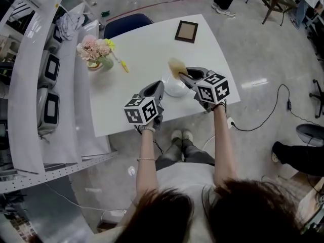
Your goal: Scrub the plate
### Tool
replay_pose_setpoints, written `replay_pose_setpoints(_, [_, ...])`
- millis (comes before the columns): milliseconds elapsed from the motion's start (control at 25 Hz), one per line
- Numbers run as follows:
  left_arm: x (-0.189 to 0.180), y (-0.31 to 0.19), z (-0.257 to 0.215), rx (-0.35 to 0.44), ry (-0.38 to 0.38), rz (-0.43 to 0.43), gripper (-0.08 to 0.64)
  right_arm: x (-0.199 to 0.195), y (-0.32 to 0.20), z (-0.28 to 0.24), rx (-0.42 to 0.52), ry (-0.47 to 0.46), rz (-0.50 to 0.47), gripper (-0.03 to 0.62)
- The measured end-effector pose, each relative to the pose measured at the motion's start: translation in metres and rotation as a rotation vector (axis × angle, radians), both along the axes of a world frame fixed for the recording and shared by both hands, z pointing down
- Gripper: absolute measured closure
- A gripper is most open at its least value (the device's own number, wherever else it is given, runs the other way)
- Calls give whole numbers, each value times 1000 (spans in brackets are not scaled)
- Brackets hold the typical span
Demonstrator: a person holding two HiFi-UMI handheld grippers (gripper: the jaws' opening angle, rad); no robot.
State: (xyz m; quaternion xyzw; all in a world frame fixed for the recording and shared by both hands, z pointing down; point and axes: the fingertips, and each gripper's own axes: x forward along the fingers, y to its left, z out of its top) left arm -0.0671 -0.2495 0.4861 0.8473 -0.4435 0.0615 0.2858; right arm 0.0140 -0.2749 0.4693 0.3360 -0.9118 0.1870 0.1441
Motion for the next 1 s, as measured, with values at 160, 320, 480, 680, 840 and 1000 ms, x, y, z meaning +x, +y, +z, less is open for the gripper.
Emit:
replay_pose_setpoints(160, [-4, -3, 12, -45, 27, -8, 549, -6, -6, 8, -13, 49, -29, 506])
replay_pose_setpoints(320, [-9, -2, 25, -92, 58, -11, 549, -10, -11, 14, -21, 92, -53, 506])
replay_pose_setpoints(480, [-11, 1, 41, -162, 130, 10, 549, -17, -16, 26, -31, 158, -93, 506])
replay_pose_setpoints(680, [-13, 6, 62, -227, 206, 33, 549, -22, -19, 41, -29, 244, -151, 506])
replay_pose_setpoints(840, [-12, 7, 68, -272, 256, 39, 549, -23, -23, 48, -25, 312, -202, 506])
replay_pose_setpoints(1000, [-10, 7, 78, -315, 289, 18, 549, -24, -22, 60, -31, 388, -284, 506])
